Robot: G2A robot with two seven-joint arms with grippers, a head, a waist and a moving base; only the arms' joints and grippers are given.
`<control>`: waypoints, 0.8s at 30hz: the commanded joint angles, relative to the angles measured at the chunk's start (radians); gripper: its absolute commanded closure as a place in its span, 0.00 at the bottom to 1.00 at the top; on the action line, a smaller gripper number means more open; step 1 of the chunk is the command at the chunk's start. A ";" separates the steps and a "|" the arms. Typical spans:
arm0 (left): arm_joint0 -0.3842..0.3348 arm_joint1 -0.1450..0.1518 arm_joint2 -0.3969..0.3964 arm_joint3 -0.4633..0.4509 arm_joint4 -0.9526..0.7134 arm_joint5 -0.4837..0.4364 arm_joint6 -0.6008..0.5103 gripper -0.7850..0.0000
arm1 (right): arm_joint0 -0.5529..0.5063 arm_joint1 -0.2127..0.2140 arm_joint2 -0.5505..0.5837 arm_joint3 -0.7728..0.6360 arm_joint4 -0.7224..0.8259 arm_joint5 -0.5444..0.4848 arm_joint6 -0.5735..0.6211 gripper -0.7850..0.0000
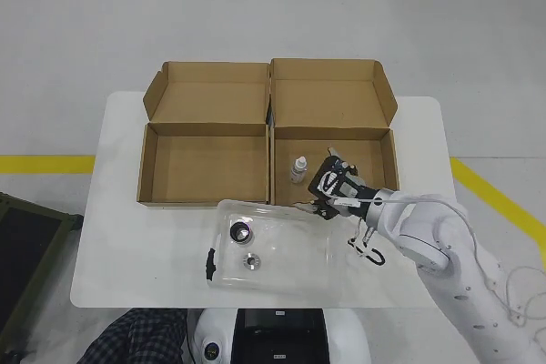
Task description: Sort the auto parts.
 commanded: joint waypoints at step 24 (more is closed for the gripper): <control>0.000 0.000 0.000 0.000 0.000 0.000 0.000 0.00 | 0.160 -0.071 -0.366 0.097 -0.035 -0.159 -0.073 0.00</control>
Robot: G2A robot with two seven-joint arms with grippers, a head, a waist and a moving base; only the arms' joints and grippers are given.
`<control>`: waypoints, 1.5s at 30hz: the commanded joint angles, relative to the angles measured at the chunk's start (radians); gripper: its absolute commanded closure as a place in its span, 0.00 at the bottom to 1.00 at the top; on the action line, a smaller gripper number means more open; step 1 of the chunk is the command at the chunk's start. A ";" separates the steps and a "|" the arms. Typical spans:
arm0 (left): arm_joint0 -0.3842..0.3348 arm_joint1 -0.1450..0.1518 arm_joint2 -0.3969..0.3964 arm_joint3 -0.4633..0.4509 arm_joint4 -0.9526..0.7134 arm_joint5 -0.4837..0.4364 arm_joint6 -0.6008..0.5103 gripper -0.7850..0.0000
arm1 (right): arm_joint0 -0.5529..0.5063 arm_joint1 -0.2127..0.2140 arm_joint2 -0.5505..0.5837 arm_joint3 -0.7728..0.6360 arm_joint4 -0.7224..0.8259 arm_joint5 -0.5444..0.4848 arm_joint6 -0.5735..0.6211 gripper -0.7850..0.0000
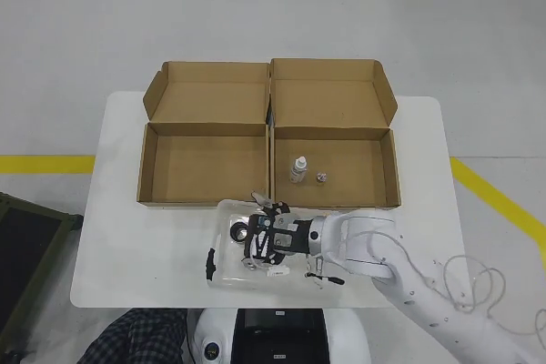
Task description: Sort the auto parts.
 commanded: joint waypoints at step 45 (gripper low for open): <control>0.000 0.000 0.000 0.000 0.000 0.000 0.000 0.00 | 0.136 -0.103 -0.167 0.341 -0.061 0.000 -0.059 0.33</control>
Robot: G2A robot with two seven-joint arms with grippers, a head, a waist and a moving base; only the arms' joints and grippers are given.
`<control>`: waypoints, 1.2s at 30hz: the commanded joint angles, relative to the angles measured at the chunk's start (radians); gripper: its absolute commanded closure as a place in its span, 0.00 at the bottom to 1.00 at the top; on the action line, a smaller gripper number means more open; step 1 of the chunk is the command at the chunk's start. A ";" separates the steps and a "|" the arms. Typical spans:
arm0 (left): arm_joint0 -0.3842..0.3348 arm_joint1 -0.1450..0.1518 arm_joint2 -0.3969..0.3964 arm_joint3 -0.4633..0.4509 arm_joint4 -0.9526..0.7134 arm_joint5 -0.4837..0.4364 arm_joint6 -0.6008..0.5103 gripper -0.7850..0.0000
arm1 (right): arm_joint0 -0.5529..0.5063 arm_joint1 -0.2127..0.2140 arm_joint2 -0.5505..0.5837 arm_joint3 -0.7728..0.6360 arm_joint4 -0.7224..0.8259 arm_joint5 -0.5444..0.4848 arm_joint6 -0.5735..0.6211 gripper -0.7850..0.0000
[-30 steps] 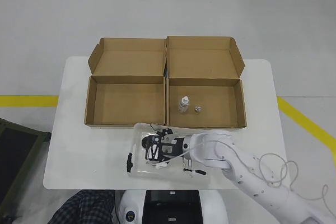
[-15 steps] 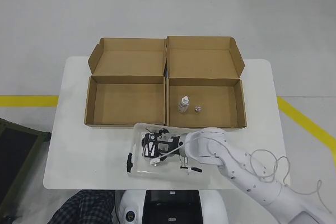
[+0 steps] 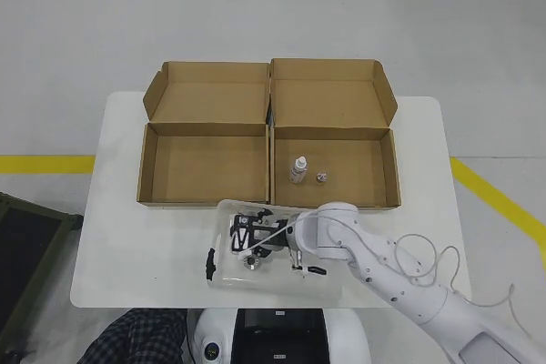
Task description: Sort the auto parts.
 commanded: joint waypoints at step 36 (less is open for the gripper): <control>0.000 0.000 0.000 0.000 0.000 0.000 0.000 0.00 | -0.056 0.000 0.098 -0.065 -0.042 -0.076 -0.036 1.00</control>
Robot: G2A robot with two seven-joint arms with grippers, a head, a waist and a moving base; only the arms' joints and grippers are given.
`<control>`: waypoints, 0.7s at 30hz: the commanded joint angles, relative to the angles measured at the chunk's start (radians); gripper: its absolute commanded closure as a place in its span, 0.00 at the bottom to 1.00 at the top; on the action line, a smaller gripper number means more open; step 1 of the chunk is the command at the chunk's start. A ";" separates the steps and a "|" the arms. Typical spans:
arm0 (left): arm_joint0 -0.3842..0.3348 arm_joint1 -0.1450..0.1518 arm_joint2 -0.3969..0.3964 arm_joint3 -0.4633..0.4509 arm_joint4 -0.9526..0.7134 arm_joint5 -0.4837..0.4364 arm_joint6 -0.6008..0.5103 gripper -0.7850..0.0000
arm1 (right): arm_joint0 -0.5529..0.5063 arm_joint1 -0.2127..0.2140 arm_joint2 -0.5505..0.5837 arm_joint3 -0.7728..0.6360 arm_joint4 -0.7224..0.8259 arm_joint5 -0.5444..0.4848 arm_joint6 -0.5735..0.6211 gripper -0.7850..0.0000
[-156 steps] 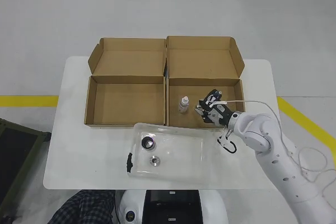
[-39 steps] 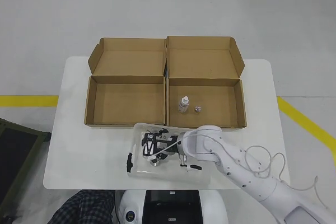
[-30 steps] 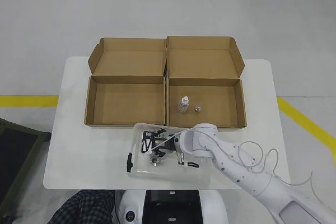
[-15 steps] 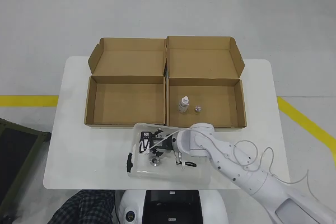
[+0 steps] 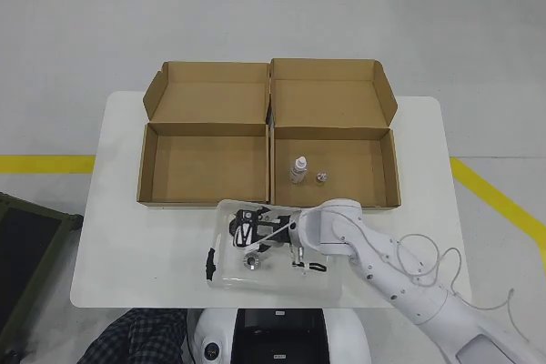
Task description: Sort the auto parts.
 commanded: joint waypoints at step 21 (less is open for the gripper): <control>0.000 0.000 0.000 0.000 0.000 0.000 0.000 0.00 | -0.107 0.045 0.188 -0.222 0.030 -0.053 -0.192 1.00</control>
